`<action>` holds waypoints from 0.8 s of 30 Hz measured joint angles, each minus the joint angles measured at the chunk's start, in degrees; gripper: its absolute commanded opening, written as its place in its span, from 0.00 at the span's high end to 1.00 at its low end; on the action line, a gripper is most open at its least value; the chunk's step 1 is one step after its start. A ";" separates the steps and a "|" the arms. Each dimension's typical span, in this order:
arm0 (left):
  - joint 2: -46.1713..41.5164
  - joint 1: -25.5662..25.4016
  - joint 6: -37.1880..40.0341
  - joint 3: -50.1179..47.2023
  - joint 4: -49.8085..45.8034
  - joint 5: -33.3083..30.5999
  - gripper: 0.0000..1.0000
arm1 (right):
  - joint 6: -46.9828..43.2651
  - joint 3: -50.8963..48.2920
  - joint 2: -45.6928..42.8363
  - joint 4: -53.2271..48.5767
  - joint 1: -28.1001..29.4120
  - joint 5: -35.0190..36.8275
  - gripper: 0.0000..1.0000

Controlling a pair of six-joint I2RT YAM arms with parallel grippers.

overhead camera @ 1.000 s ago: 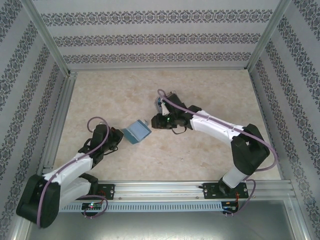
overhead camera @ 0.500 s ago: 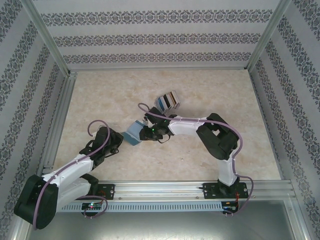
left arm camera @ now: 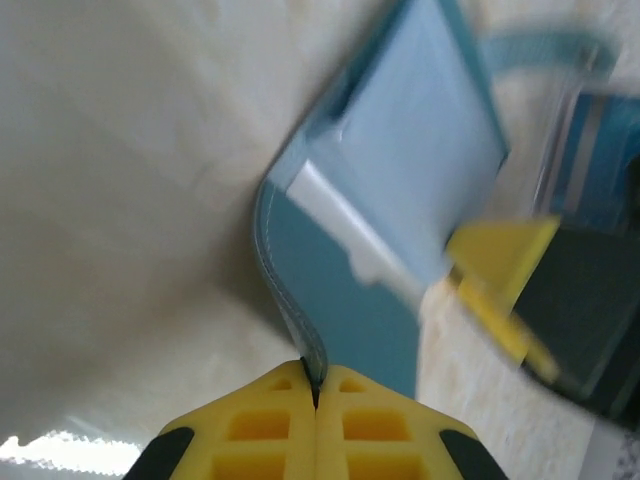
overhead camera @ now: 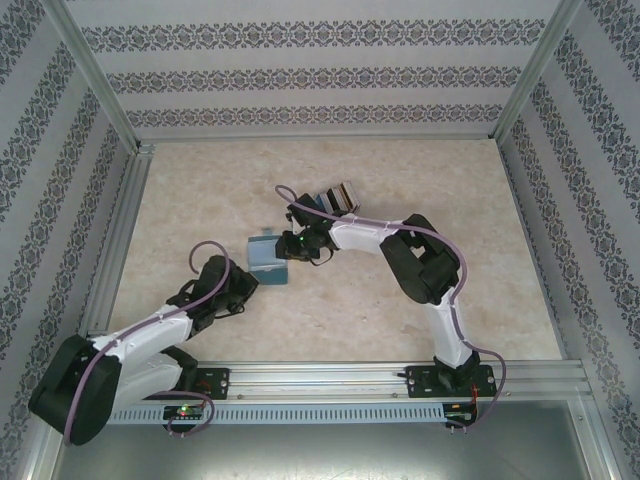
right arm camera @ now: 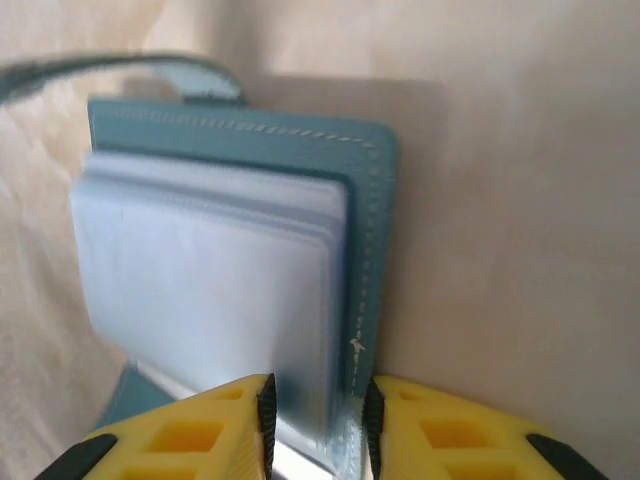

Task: Put the credit cards into the card holder
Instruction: Rotate the card holder at the center of the table.

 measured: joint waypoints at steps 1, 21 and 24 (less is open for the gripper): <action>0.50 -1.01 0.04 0.26 0.02 0.68 0.83 | -0.39 0.92 0.61 -0.31 -0.33 -0.39 0.67; -3.74 -3.10 8.22 18.45 -17.73 5.29 0.67 | -7.41 8.13 2.91 -6.36 -3.19 -0.13 0.67; -5.42 0.46 9.79 20.65 -21.33 5.46 0.70 | -8.31 8.33 2.91 -7.48 -3.17 0.09 0.67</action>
